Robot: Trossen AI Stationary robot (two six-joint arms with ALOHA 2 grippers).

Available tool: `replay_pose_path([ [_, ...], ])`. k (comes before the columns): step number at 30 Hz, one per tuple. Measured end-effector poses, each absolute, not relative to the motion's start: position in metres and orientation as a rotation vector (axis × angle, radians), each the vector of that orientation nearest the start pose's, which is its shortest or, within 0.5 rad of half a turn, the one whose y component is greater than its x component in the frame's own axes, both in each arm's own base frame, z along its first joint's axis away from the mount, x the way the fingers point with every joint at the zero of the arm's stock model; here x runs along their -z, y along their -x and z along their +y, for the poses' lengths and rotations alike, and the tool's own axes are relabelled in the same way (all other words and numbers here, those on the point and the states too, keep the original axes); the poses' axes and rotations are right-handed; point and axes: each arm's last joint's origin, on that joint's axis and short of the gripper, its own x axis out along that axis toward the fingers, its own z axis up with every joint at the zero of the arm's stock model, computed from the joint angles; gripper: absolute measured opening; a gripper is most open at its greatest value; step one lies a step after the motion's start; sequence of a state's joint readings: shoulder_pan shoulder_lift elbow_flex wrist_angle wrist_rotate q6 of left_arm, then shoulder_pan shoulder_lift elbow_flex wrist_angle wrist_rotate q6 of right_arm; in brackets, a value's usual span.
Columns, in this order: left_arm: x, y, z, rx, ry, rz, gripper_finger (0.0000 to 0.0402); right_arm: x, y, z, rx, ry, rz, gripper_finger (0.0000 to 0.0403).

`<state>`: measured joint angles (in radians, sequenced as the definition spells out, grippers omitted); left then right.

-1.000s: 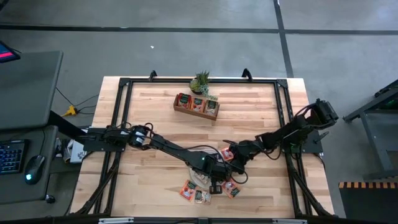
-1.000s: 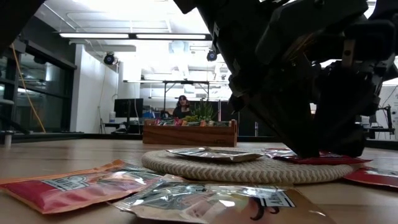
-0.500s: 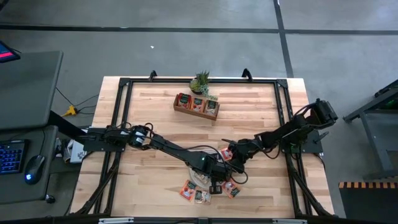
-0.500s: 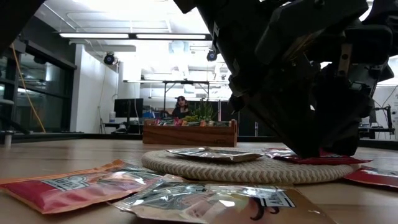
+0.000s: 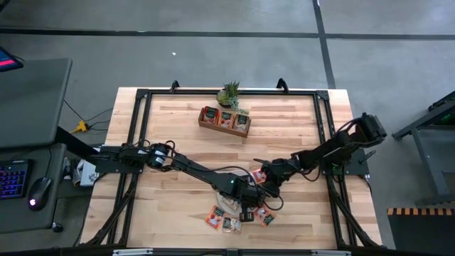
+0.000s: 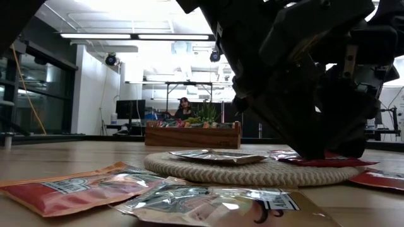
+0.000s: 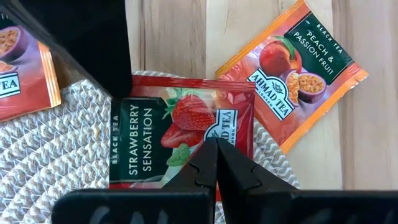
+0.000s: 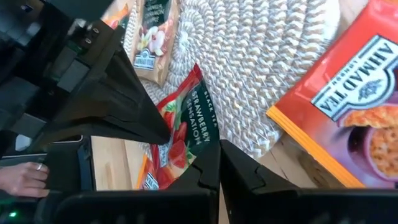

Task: Pick & Place Tea
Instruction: Put the red tea bag into the left section of the wooden organizer

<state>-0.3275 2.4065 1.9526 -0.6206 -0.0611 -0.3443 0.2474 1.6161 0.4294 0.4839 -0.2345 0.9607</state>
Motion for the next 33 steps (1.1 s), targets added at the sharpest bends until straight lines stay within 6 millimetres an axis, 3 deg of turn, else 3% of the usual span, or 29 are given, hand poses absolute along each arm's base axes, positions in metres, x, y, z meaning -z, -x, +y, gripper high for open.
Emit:
replay_pose_path([
  [7,-0.142,-0.483,-0.161,0.045,0.097,1.073,0.0001,-0.106,-0.238,0.067,-0.051,-0.867,0.891,0.0],
  [12,-0.146,-0.484,-0.161,0.053,0.061,1.069,0.0029,-0.112,-0.236,0.066,-0.063,-0.848,0.879,0.0],
  [24,-0.177,-0.482,-0.16,0.066,-0.008,1.153,0.0129,-0.135,-0.232,0.064,-0.077,-0.823,0.795,0.0],
  [33,-0.212,-0.472,-0.158,0.062,-0.026,1.257,0.0145,-0.15,-0.228,0.063,-0.117,-0.802,0.73,0.0],
])
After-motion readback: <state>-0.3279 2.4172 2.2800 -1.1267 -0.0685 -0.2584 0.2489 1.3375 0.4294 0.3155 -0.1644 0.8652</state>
